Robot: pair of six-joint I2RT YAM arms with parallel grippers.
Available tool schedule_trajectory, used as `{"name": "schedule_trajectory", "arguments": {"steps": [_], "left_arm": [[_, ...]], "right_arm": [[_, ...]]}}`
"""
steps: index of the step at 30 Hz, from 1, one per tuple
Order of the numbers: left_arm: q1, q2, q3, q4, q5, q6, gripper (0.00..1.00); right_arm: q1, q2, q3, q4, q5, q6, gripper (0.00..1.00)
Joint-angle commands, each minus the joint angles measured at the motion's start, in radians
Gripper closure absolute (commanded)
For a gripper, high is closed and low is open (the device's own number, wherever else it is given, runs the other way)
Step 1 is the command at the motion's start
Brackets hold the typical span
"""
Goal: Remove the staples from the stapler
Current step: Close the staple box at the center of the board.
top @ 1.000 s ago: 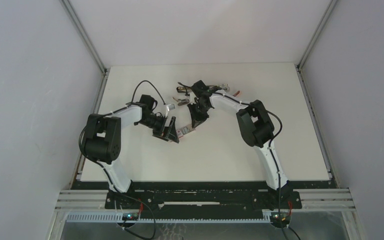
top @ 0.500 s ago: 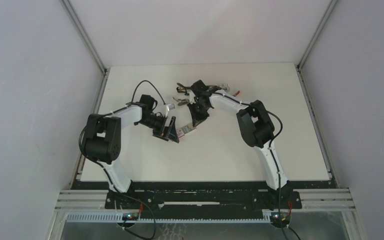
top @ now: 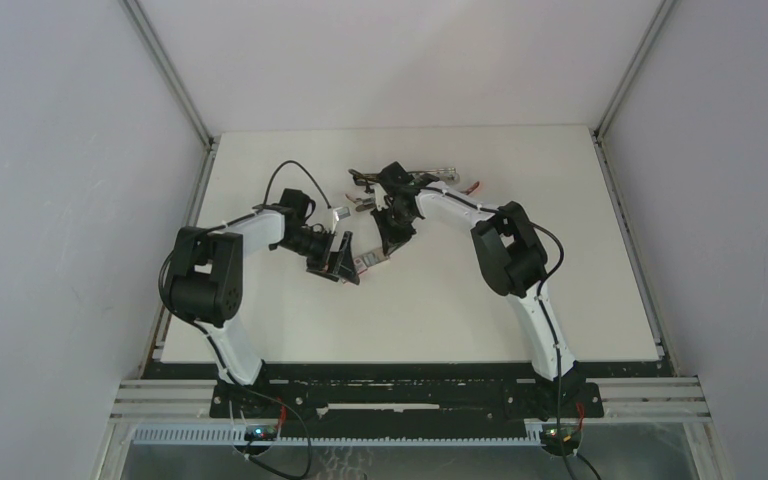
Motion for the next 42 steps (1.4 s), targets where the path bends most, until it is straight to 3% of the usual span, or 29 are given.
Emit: {"name": "schedule_trajectory", "arguments": {"steps": [1, 34, 42], "left_arm": [[-0.009, 0.01, -0.003, 0.05, -0.082, 0.0, 0.0], [-0.007, 0.022, 0.002, 0.084, -0.116, -0.02, 0.0], [-0.008, 0.027, 0.007, 0.084, -0.098, -0.026, 0.0]], "right_arm": [[0.008, -0.083, -0.005, 0.023, 0.033, -0.038, 0.95], [0.03, -0.095, -0.029, 0.05, 0.076, -0.085, 0.95], [0.044, -0.092, -0.035, 0.047, 0.028, -0.056, 0.94]]}}
